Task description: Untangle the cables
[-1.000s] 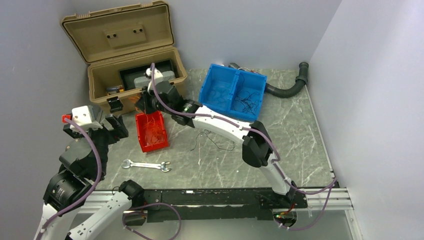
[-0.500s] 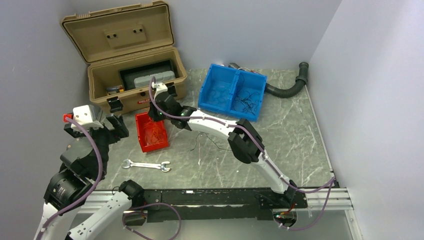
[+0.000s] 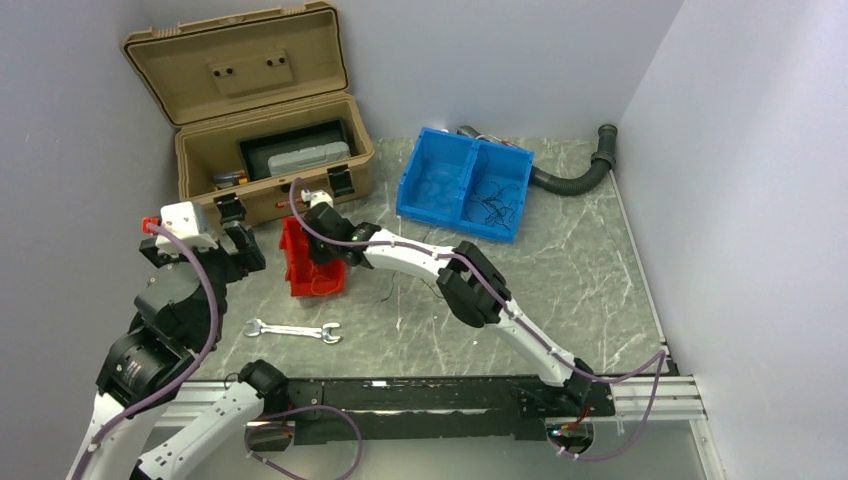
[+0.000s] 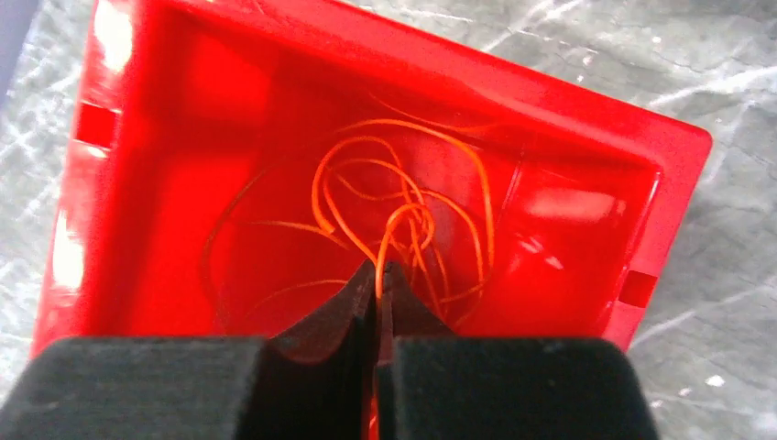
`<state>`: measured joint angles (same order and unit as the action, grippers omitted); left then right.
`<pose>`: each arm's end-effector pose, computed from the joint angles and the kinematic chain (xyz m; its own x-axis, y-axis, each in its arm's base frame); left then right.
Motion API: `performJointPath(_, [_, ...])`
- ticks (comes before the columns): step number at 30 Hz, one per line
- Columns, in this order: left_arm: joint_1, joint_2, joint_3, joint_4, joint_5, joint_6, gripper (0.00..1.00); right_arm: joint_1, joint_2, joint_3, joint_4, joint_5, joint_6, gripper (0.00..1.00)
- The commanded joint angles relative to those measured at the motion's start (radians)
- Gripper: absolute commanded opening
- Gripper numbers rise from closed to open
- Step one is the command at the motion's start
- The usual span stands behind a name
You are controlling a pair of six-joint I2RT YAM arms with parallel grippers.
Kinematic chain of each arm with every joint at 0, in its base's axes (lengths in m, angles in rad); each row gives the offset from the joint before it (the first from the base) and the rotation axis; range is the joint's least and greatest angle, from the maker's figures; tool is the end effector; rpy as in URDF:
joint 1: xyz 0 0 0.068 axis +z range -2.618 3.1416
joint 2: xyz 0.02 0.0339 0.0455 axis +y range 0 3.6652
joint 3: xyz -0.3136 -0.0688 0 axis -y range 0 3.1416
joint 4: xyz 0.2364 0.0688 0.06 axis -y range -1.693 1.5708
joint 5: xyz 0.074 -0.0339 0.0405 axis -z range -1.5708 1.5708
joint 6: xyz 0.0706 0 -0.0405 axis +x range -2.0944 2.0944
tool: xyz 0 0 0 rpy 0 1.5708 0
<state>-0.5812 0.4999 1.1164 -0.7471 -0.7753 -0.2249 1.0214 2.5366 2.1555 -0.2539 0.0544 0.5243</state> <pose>0.0491 0.0268 0.4333 -0.0642 -0.1484 -0.9868 -0.2074 0.9693 -0.1323 0.3354 0.5404 0.1739 -0.6830 -0.1582 -0.7131 -0.5623 0.7369 0.3751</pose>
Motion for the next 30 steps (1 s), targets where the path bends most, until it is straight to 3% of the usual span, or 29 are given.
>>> performJointPath(1, [0.004, 0.037, -0.003, 0.005, 0.033, -0.016, 0.92, 0.007, -0.002, 0.070, -0.136, 0.041, -0.023, 0.20])
performJointPath(4, [0.004, 0.063, 0.001, 0.003, 0.048, -0.027, 0.94, 0.009, -0.090, 0.043, -0.120, 0.032, -0.047, 0.37])
performJointPath(13, [0.004, 0.122, 0.003, 0.017, 0.094, -0.055, 0.95, 0.008, -0.281, 0.094, -0.257, 0.070, -0.114, 0.54])
performJointPath(17, [0.005, 0.130, -0.005, 0.030, 0.121, -0.056, 0.95, -0.003, -0.375, 0.035, -0.314, 0.116, -0.131, 0.69])
performJointPath(18, [0.004, 0.132, -0.010, 0.038, 0.135, -0.049, 0.96, -0.009, -0.411, -0.001, -0.316, 0.120, -0.129, 0.78])
performJointPath(19, [0.003, 0.134, -0.016, 0.048, 0.152, -0.041, 0.96, -0.019, -0.447, -0.053, -0.313, 0.122, -0.124, 0.93])
performJointPath(20, [0.004, 0.137, -0.022, 0.058, 0.170, -0.035, 0.97, -0.030, -0.493, -0.111, -0.306, 0.128, -0.114, 0.99])
performJointPath(25, [0.004, 0.196, -0.037, 0.083, 0.336, 0.001, 0.99, -0.101, -0.742, -0.451, -0.266, 0.160, -0.056, 1.00])
performJointPath(30, [0.004, 0.267, -0.069, 0.119, 0.532, -0.015, 0.99, -0.241, -0.997, -0.823, -0.218, 0.060, -0.034, 1.00])
